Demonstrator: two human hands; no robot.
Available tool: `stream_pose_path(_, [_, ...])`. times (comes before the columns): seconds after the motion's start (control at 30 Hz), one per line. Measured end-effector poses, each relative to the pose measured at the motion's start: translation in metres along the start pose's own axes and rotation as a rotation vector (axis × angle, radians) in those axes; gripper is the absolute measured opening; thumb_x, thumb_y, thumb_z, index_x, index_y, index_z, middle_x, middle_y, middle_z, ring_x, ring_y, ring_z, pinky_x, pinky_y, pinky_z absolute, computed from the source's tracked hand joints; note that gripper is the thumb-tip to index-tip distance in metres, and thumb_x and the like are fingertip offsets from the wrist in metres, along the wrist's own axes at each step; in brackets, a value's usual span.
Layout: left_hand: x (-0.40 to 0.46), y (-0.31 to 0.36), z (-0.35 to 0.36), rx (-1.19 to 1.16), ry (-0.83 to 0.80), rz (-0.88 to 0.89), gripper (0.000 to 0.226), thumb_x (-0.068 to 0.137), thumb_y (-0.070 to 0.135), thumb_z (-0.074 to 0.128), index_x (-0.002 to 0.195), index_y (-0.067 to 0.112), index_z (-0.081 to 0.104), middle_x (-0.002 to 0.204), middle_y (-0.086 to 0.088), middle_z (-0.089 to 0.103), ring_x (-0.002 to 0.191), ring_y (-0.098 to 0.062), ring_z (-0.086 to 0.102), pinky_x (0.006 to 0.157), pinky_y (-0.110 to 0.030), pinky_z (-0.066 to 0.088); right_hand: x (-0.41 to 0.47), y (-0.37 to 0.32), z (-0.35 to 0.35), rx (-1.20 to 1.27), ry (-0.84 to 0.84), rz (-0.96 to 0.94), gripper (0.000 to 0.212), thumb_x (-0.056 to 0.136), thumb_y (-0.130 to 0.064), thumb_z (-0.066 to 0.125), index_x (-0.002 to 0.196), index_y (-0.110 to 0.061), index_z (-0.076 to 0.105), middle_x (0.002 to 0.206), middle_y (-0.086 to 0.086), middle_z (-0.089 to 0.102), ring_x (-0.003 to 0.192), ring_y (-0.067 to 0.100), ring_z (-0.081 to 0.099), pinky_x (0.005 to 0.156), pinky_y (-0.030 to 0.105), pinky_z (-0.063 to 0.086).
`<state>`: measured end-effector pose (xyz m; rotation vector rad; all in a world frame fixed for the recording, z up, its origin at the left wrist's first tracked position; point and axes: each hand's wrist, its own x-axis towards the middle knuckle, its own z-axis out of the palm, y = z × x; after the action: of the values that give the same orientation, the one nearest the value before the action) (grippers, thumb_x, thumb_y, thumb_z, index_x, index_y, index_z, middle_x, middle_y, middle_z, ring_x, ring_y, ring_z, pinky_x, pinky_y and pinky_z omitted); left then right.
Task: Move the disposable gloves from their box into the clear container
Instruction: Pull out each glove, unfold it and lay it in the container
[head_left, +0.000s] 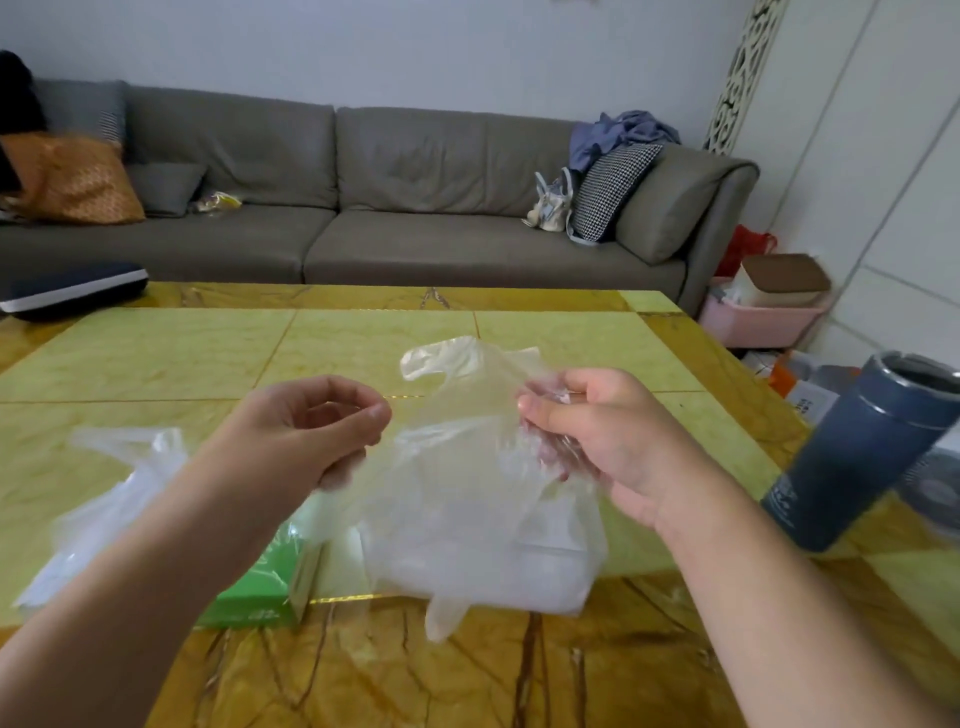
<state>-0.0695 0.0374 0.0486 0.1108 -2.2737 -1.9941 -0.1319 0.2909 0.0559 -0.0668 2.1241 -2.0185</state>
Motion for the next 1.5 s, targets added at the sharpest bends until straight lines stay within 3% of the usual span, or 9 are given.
stream_pose_path(0.17, [0.003, 0.003, 0.021, 0.379, 0.130, 0.190, 0.005, 0.094, 0.024, 0.072, 0.090, 0.027, 0.073, 0.075, 0.010, 0.071, 0.064, -0.010, 0.063, 0.068, -0.030, 0.051, 0.003, 0.011, 0.000, -0.192, 0.122, 0.103, 0.005, 0.097, 0.000, 0.064, 0.092, 0.001, 0.066, 0.071, 0.014, 0.073, 0.047, 0.019, 0.062, 0.043, 0.027, 0.050])
stream_pose_path(0.27, [0.003, 0.003, 0.037, 0.656, 0.006, 0.295, 0.011, 0.096, 0.027, 0.066, 0.096, 0.037, 0.070, 0.085, 0.020, 0.069, 0.078, -0.002, 0.066, 0.072, -0.026, 0.055, 0.001, 0.020, 0.004, -0.403, 0.139, 0.120, 0.011, 0.088, 0.002, 0.071, 0.090, -0.005, 0.062, 0.076, 0.017, 0.075, 0.047, 0.021, 0.069, 0.048, 0.034, 0.060])
stream_pose_path(0.43, [0.003, -0.017, 0.053, 1.070, -0.343, 0.102, 0.026, 0.101, 0.041, 0.055, 0.127, 0.039, 0.058, 0.119, 0.021, 0.059, 0.110, -0.004, 0.059, 0.095, -0.028, 0.051, -0.002, 0.027, 0.004, -0.756, 0.105, 0.128, 0.027, 0.084, -0.017, 0.080, 0.100, -0.010, 0.061, 0.076, 0.011, 0.077, 0.061, 0.025, 0.076, 0.069, 0.042, 0.065])
stream_pose_path(0.6, [-0.002, -0.015, 0.059, 1.171, -0.431, -0.046, 0.054, 0.097, 0.055, 0.057, 0.145, 0.037, 0.042, 0.137, 0.013, 0.056, 0.119, -0.011, 0.058, 0.101, -0.034, 0.049, 0.000, 0.031, 0.001, -0.842, 0.091, 0.109, 0.028, 0.089, -0.027, 0.078, 0.092, -0.003, 0.065, 0.071, 0.012, 0.076, 0.066, 0.030, 0.076, 0.074, 0.050, 0.064])
stream_pose_path(0.83, [-0.002, -0.002, 0.062, 0.771, -0.274, -0.252, 0.079, 0.080, 0.056, 0.080, 0.143, 0.028, 0.041, 0.108, 0.013, 0.067, 0.095, -0.007, 0.067, 0.083, -0.032, 0.057, -0.005, 0.025, 0.001, -0.527, 0.047, 0.002, 0.012, 0.101, -0.011, 0.062, 0.094, 0.000, 0.065, 0.073, 0.007, 0.076, 0.050, 0.025, 0.068, 0.049, 0.034, 0.059])
stream_pose_path(1.0, [0.006, 0.000, 0.048, 0.394, -0.104, -0.278, 0.038, 0.077, 0.045, 0.088, 0.110, 0.030, 0.075, 0.086, 0.004, 0.069, 0.076, -0.015, 0.062, 0.075, -0.030, 0.050, -0.009, 0.016, -0.005, -0.305, -0.005, -0.085, 0.012, 0.093, -0.004, 0.076, 0.100, -0.009, 0.067, 0.080, 0.007, 0.076, 0.055, 0.022, 0.067, 0.050, 0.037, 0.053])
stream_pose_path(1.23, [-0.005, 0.012, 0.043, -0.072, -0.450, -0.193, 0.035, 0.086, 0.036, 0.081, 0.119, 0.025, 0.077, 0.128, 0.003, 0.073, 0.126, -0.014, 0.063, 0.111, -0.037, 0.041, -0.013, 0.008, -0.009, 0.149, -0.225, -0.127, 0.022, 0.083, 0.002, 0.079, 0.102, -0.005, 0.070, 0.082, 0.004, 0.070, 0.065, 0.016, 0.062, 0.059, 0.027, 0.054])
stream_pose_path(1.33, [-0.005, 0.011, 0.043, -0.227, -0.404, -0.151, 0.033, 0.085, 0.027, 0.080, 0.108, 0.003, 0.079, 0.115, -0.019, 0.075, 0.109, -0.029, 0.072, 0.095, -0.033, 0.058, -0.014, 0.006, -0.011, 0.243, -0.249, -0.090, 0.023, 0.083, 0.004, 0.077, 0.103, -0.004, 0.070, 0.082, 0.006, 0.069, 0.065, 0.016, 0.061, 0.057, 0.024, 0.053])
stream_pose_path(1.5, [0.005, 0.012, 0.030, -0.226, -0.260, -0.205, 0.030, 0.073, 0.024, 0.090, 0.084, 0.007, 0.068, 0.078, -0.015, 0.061, 0.063, -0.021, 0.060, 0.059, -0.030, 0.058, -0.010, 0.008, -0.016, 0.139, -0.123, 0.039, 0.021, 0.084, 0.005, 0.080, 0.101, -0.004, 0.070, 0.078, 0.008, 0.071, 0.062, 0.019, 0.058, 0.050, 0.023, 0.049])
